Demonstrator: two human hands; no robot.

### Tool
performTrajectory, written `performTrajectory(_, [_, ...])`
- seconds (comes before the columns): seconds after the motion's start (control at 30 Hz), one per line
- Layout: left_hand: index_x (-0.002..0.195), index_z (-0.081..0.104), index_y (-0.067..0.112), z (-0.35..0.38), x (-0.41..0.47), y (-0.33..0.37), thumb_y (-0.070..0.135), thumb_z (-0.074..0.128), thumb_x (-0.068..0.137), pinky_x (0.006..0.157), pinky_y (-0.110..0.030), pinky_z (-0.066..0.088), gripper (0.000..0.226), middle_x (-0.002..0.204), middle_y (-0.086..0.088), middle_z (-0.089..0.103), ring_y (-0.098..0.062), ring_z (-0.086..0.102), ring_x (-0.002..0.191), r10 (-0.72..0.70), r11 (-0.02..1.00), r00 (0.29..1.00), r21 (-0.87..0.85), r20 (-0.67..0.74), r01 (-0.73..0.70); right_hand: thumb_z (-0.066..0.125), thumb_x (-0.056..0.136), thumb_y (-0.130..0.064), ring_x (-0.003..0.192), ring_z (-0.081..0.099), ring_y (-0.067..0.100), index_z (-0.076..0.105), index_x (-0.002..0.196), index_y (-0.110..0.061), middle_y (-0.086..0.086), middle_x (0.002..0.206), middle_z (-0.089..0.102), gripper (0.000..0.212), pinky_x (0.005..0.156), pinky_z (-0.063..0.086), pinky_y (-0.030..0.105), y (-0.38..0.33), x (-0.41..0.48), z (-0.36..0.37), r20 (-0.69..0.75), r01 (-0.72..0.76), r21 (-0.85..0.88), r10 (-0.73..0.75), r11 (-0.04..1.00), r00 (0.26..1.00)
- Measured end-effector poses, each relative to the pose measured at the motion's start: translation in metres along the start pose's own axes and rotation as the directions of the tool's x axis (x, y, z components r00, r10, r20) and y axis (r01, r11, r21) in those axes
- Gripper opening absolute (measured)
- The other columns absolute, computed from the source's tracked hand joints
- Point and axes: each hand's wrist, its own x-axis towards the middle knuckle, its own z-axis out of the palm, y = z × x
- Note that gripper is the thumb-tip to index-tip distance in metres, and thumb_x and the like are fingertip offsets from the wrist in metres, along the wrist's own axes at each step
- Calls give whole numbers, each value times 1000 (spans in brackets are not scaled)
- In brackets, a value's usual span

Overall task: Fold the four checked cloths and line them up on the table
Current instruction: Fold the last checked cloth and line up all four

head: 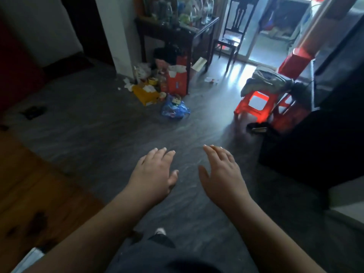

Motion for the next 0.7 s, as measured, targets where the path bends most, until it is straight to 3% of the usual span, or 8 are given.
performTrajectory(0.3, [159, 26, 26, -25, 220, -16, 54, 46, 100, 123, -36, 20, 68, 163, 0, 31, -19, 23, 152, 19, 996, 1000, -90, 21, -17, 47, 99, -48, 151, 23, 20, 30, 157, -28, -1, 162, 33, 63, 121, 22, 39, 25, 209, -14, -2, -31, -98, 31, 995, 1000])
performTrajectory(0.4, [159, 25, 27, -61, 310, -33, 55, 47, 100, 122, -38, 21, 69, 164, 1, 29, -19, 22, 152, 15, 995, 1000, -103, 9, -14, 42, 98, -52, 151, 23, 21, 29, 157, -29, -1, 163, 32, 64, 122, 25, 42, 19, 299, -24, -2, -42, -111, 42, 993, 999])
performTrajectory(0.53, [159, 23, 27, -118, 407, -62, 55, 46, 100, 123, -39, 20, 69, 166, 1, 25, -19, 19, 153, 5, 996, 998, -83, -57, -10, 20, 86, -63, 152, 24, 21, 30, 157, -31, -2, 163, 33, 78, 122, 26, 42, -2, 403, -31, 4, -11, -83, 12, 996, 1000])
performTrajectory(0.7, [160, 20, 27, -156, 495, -108, 56, 41, 101, 125, -40, 18, 69, 167, -1, 21, -21, 15, 154, -72, 997, 995, -48, -66, 69, 25, 92, -61, 151, 24, 21, 31, 156, -29, 0, 162, 35, 72, 123, 24, 40, -25, 514, -21, -40, 33, -37, -34, 999, 999])
